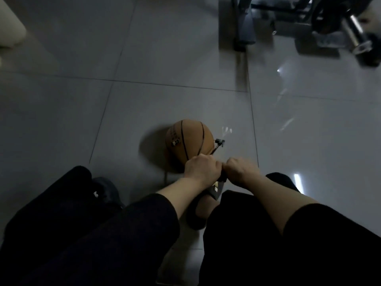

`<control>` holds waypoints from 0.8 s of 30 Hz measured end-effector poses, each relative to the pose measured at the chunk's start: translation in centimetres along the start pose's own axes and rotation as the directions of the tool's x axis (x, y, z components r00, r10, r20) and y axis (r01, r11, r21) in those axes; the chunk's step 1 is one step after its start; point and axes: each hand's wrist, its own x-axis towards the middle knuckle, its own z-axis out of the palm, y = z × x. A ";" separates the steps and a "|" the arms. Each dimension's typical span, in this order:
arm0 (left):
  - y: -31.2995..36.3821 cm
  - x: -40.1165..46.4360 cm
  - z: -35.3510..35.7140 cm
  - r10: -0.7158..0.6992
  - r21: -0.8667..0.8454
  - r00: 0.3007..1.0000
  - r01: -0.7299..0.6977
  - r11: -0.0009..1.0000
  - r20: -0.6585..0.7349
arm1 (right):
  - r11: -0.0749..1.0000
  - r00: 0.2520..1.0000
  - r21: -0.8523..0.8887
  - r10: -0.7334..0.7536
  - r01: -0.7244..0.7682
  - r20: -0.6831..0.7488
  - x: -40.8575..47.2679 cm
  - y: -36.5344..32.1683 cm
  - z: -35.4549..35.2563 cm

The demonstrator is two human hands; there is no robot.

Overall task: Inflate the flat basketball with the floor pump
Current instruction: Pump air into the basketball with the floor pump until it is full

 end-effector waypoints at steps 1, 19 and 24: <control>0.5 -0.8 -0.6 0.024 0.002 0.995 -0.025 1.000 0.095 | 0.999 1.000 0.037 0.015 -0.016 0.020 -1.0 0.4 0.3; -0.5 -1.7 -2.8 0.218 0.517 0.971 -0.234 0.823 0.093 | 0.990 0.984 -0.003 -0.140 0.140 -0.112 -3.1 -1.9 -1.5; -5.6 1.8 0.2 0.213 0.435 0.977 -0.201 0.878 0.022 | 0.966 0.953 -0.052 -0.260 0.254 -0.154 2.7 -2.3 0.1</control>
